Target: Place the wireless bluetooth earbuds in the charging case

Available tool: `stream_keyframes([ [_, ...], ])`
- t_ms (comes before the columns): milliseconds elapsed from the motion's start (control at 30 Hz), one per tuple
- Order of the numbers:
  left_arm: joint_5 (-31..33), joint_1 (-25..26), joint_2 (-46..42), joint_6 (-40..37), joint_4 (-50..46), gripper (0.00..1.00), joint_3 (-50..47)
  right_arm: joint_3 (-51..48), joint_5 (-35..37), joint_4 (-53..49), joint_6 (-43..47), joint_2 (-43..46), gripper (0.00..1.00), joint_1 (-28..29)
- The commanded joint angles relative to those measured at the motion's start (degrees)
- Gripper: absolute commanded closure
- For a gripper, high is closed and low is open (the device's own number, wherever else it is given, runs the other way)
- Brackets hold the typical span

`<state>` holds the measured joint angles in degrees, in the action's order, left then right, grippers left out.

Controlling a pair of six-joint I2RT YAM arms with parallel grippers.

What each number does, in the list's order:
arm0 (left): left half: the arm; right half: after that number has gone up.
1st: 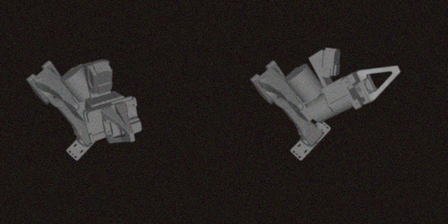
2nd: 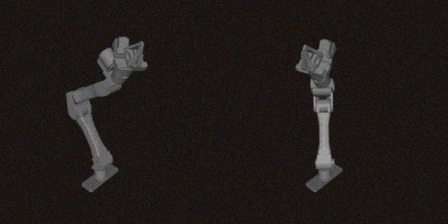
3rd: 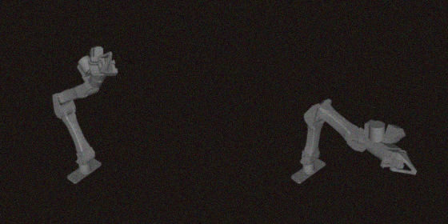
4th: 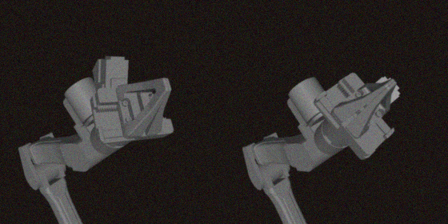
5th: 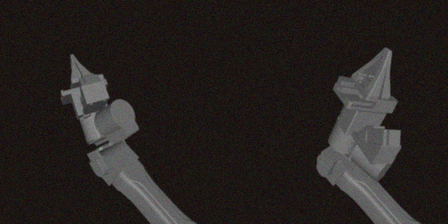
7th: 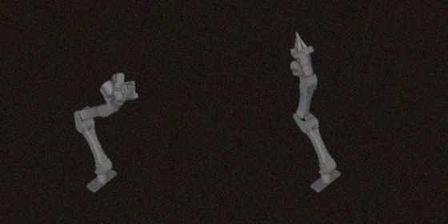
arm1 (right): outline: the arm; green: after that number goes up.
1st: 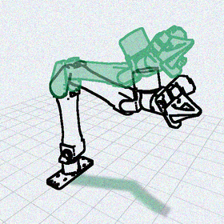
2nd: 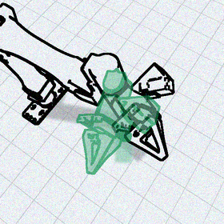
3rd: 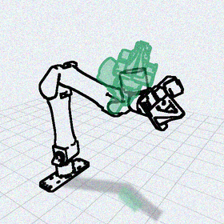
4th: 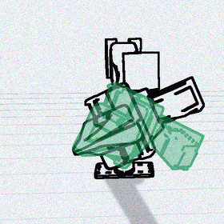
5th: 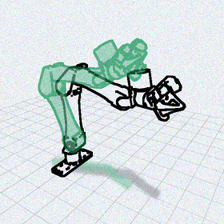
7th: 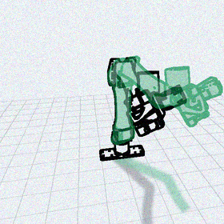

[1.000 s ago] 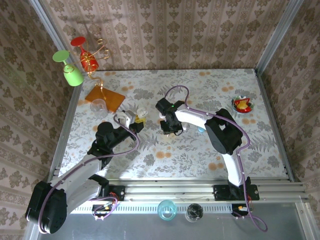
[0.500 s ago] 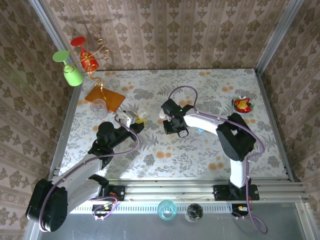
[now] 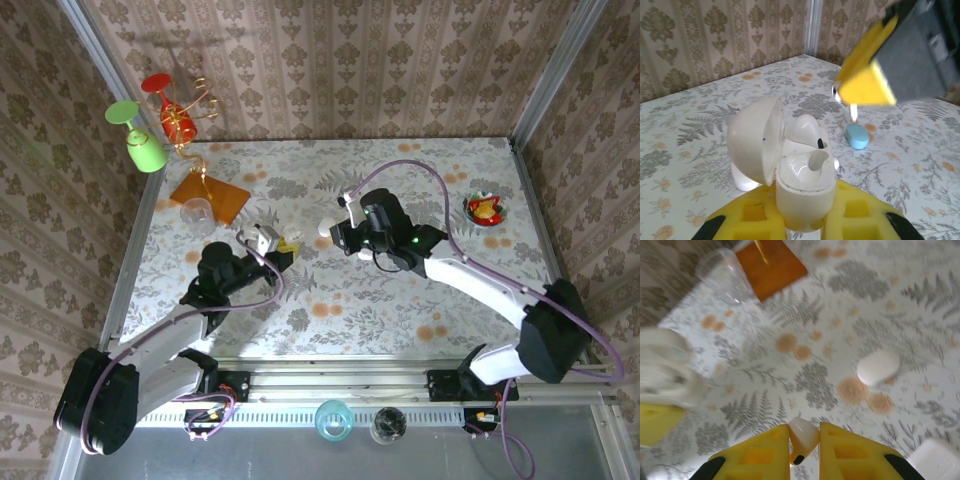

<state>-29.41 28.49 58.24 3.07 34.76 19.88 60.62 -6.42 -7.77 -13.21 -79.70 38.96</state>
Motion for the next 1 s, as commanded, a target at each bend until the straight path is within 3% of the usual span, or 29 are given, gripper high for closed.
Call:
stream_keyframes([
  [0, -5.84, 0.25, 1.2, -1.05, 2.36, 0.9, 2.65, -0.08, -4.15, 4.96, 4.74, 4.1, 0.81, 1.29],
  [367, -12.3, 1.21, 3.9, -0.34, 3.76, 0.9, 4.51, 5.21, -6.04, 3.08, 11.88, 2.73, 0.81, 7.01],
  [967, -10.55, 1.48, 1.53, -0.12, 2.22, 0.9, 4.38, 9.91, -1.76, -3.73, 17.87, -2.93, 0.81, 8.59],
])
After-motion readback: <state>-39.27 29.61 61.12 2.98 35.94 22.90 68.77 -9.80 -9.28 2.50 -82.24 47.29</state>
